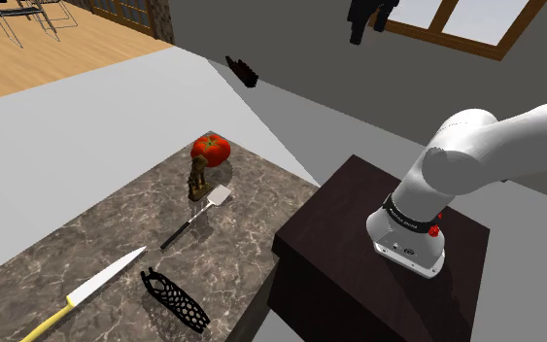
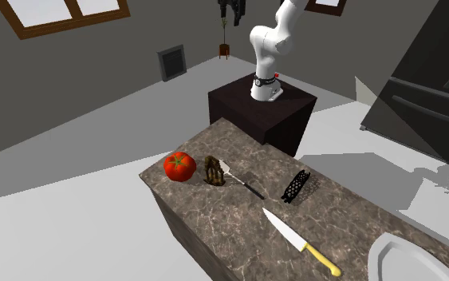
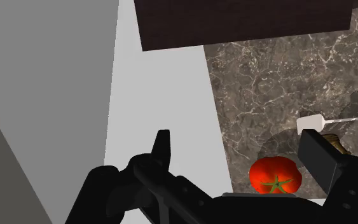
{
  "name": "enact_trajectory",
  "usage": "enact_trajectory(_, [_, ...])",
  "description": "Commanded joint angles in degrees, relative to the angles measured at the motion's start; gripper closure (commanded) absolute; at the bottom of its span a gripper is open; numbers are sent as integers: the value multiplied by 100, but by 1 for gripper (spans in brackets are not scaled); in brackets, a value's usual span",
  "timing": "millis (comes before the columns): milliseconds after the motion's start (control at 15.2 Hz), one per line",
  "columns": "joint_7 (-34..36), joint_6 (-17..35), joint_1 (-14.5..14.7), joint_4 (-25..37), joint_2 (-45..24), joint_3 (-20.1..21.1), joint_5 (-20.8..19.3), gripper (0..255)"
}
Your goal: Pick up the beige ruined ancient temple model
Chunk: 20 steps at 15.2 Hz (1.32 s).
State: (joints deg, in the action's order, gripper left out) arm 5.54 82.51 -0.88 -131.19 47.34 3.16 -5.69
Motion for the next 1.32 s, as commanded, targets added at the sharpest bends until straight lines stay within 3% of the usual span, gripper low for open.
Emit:
enact_trajectory(0, [0, 0, 0, 0, 0, 0, 0, 0])
enact_trajectory(660, [770, 1946, 141, -903, -898, 539, 366, 0])
enact_trajectory(1254, [1499, 3697, 159, -1011, -2403, 1076, 394, 0])
